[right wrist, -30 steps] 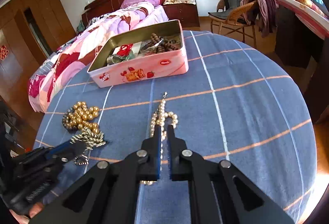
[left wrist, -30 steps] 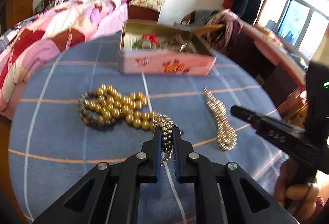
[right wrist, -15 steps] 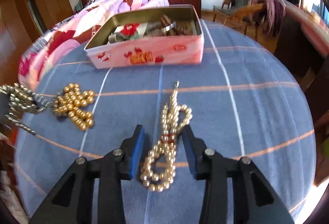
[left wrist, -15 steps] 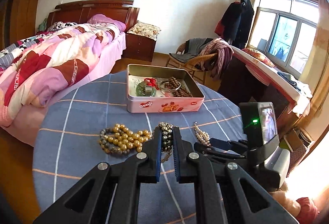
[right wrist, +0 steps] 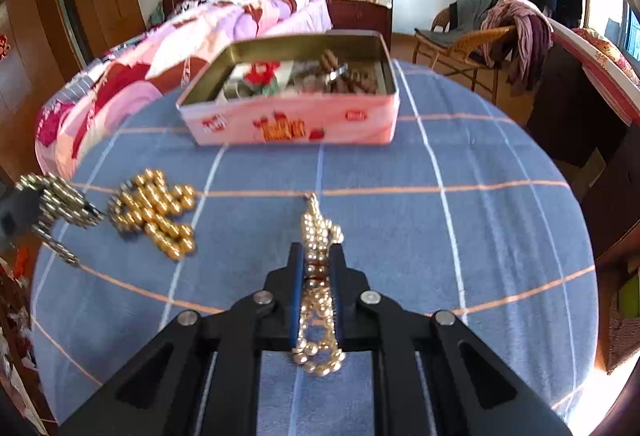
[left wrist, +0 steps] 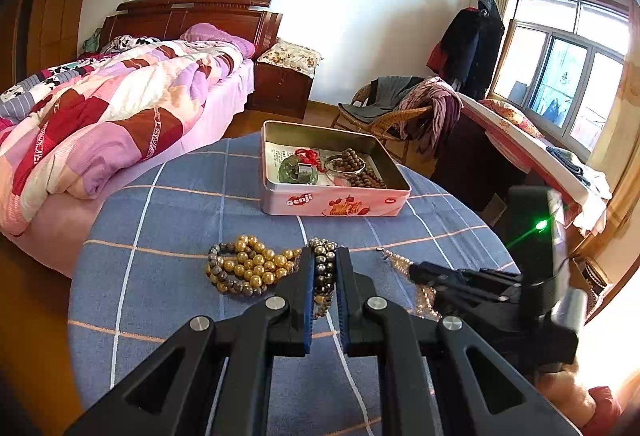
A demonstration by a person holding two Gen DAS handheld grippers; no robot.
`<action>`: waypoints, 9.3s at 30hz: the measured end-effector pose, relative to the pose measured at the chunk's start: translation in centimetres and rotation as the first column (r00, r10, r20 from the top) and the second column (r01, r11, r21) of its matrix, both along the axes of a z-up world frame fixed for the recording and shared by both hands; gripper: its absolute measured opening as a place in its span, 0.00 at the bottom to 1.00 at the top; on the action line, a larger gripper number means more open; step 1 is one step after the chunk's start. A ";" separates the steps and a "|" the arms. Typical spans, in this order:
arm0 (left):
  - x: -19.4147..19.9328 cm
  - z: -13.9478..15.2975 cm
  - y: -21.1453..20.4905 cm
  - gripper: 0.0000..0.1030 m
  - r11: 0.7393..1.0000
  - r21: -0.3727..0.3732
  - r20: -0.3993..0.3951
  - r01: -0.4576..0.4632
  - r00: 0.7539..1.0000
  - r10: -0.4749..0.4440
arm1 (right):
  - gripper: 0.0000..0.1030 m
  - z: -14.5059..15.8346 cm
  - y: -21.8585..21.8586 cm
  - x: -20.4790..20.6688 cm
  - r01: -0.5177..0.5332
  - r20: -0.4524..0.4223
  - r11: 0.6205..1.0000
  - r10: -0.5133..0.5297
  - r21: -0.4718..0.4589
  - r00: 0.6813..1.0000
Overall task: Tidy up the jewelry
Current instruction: 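Grasp the silver chain with the left tool while the right tool lifts the pearl necklace, then lower the silver chain into the tin with the left tool while the right tool releases the pearls, then withdraw both tools from the tin toward the gold bead strand, then grasp and lift the gold bead strand with the right tool, then grasp the grey bead bracelet with the left tool while the right tool holds the gold beads, then lower the grey bracelet into the tin with the left tool while the right tool drops the gold beads in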
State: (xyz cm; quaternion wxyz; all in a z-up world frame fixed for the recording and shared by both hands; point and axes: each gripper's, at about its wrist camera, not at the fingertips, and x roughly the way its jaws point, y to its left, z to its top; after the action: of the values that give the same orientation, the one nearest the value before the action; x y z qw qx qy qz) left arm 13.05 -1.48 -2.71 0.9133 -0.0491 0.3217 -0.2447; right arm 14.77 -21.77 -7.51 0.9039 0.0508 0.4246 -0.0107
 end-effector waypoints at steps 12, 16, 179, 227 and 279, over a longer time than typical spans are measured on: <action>0.7 -0.4 0.7 0.08 1.000 -0.017 -0.018 -0.015 1.000 0.015 | 0.09 2.3 0.6 0.2 -0.009 0.071 0.999 0.006 0.037 0.997; 0.9 -0.5 0.7 0.08 1.000 -0.021 -0.020 -0.014 1.000 0.013 | 0.09 2.8 0.8 0.5 -0.008 0.090 1.000 0.006 0.030 0.996; 0.8 -4.6 7.3 0.72 0.941 0.176 -0.031 -0.288 0.954 0.297 | 0.16 -2.9 10.0 4.9 -0.248 -0.044 0.963 0.245 -0.104 0.969; 6.3 -7.6 -11.9 0.78 0.940 0.320 -0.160 0.122 0.984 -0.073 | 0.13 6.0 -4.4 0.0 0.031 0.278 0.969 -0.102 0.247 0.955; 8.2 0.6 -2.9 0.16 0.999 -0.032 0.050 -0.041 0.998 0.042 | 0.13 10.5 -2.3 4.5 -0.048 0.396 0.983 -0.026 0.175 0.918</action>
State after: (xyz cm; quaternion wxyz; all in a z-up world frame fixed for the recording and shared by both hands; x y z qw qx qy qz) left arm 21.25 -4.42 -2.06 0.9252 -0.0637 0.2937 -0.2318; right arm 19.27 -24.02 2.94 0.9628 0.1314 0.2320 0.0434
